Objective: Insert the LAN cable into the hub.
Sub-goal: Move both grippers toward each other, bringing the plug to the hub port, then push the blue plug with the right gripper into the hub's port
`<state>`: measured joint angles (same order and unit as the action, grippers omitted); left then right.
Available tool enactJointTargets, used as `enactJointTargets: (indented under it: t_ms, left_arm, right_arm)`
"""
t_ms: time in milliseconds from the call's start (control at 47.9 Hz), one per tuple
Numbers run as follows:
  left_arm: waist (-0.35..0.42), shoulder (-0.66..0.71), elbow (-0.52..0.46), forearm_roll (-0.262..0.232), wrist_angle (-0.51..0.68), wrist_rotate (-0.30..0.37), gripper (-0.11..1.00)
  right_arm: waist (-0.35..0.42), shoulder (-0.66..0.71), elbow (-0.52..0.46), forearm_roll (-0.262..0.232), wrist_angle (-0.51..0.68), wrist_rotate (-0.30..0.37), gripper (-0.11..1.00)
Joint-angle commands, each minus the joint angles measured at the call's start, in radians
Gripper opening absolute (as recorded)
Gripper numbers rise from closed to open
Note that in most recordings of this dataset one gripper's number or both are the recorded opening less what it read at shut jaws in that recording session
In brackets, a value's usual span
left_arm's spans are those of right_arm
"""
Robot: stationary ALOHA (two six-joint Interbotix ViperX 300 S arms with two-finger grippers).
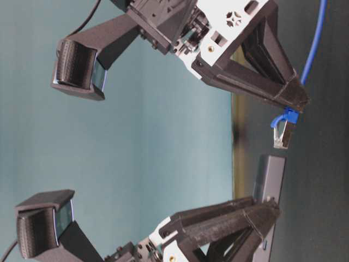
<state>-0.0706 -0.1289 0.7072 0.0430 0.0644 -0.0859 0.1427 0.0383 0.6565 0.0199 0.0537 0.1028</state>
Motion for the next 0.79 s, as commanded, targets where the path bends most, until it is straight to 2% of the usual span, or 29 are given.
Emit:
enactJointTargets:
  t_ms: [0,584,772]
  left_arm:
    - [-0.005,0.003,-0.023,0.003,-0.005,0.002,0.28]
    - [-0.006,0.012,-0.029,0.003,-0.003,0.003,0.28]
    - [-0.003,0.028,-0.055,0.003,0.044,0.006,0.28]
  right_arm:
    - [-0.002,0.002,-0.021,-0.002,-0.008,-0.006,0.09]
    - [-0.002,0.017,-0.041,-0.002,0.003,-0.006,0.09]
    - [-0.002,0.029,-0.067,-0.002,0.048,-0.008,0.09]
